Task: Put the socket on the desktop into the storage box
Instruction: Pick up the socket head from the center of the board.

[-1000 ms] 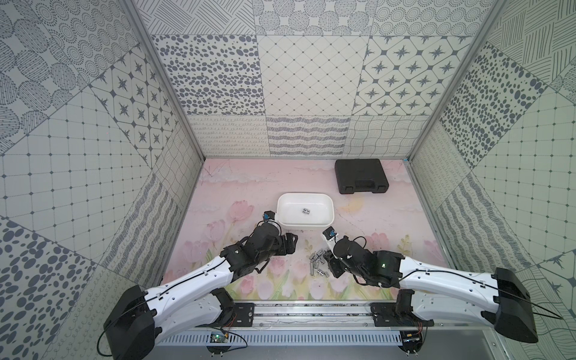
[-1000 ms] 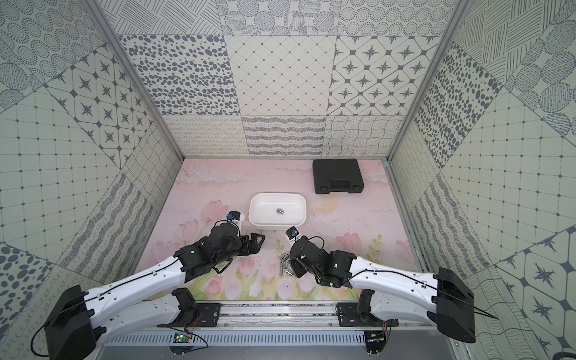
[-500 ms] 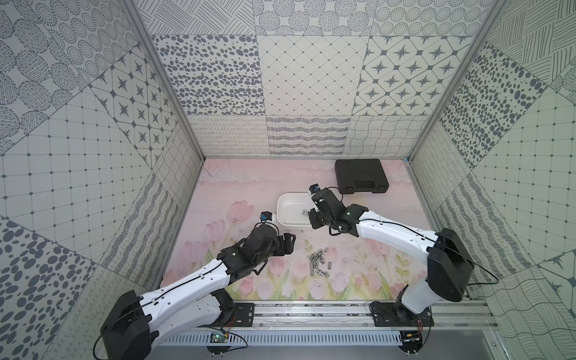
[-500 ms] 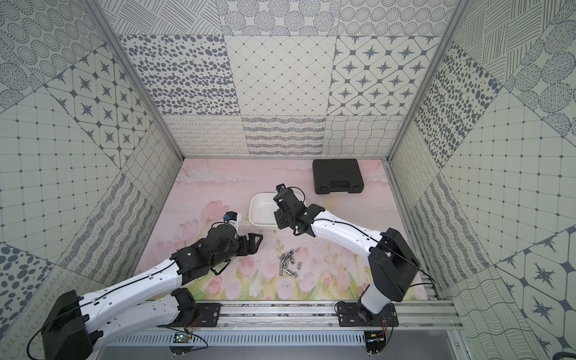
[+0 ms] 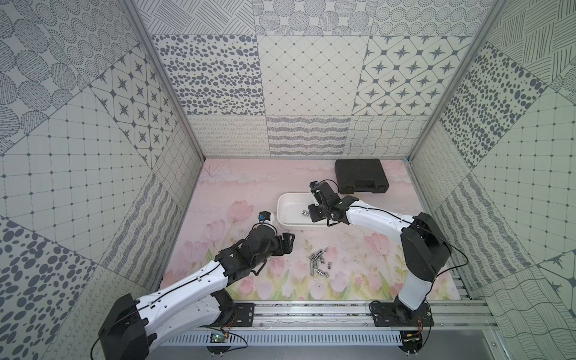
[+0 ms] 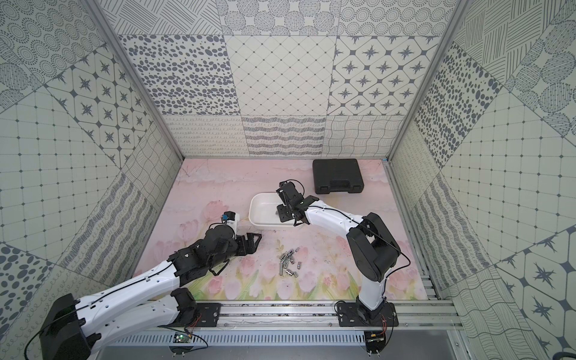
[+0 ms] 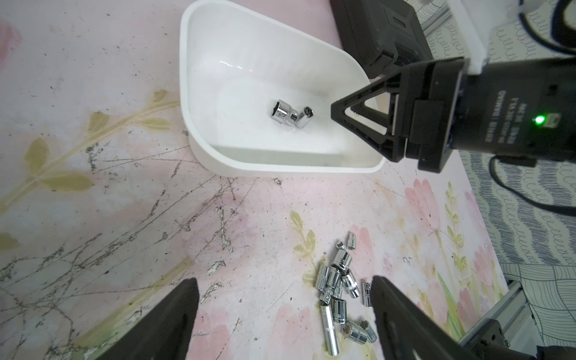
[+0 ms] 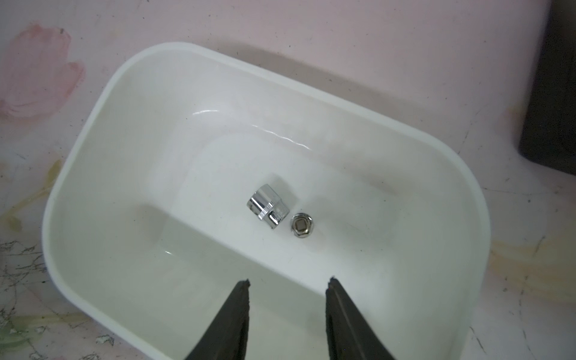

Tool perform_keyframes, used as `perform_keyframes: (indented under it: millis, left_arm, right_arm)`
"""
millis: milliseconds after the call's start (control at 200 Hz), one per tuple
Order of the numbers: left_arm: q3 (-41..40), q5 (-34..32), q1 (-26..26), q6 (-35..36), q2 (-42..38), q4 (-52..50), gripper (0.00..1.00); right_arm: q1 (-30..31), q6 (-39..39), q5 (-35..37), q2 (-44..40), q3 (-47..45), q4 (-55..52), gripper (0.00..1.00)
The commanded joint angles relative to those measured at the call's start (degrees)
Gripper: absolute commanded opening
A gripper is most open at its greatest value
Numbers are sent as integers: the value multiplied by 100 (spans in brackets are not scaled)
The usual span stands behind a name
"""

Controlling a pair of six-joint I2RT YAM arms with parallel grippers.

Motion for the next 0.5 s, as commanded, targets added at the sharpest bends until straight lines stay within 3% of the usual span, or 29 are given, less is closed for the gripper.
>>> perform_keyframes:
  millis: [0,115,275,375,495]
  left_arm:
    - [-2,-77,-19,-32,9,3,91]
    - [46,-29,-16,-43,35,-25,91]
    - [38,-40,-14,-38,44,-4,91]
    - [37,-85,-16,-25,86,-8,91]
    - [42,-198,-18,34,172,-17,91]
  right_arm:
    - [231,-231,20,-1027,-494,56,44]
    - [950,-372,537,-2186,-1621,88,44]
    - [1881,-27,638,-3477,-3092,134,45]
    - [2217,302,591,-3718,-3666,291,46]
    - [2641,524,820,-3441,-3879,326,45]
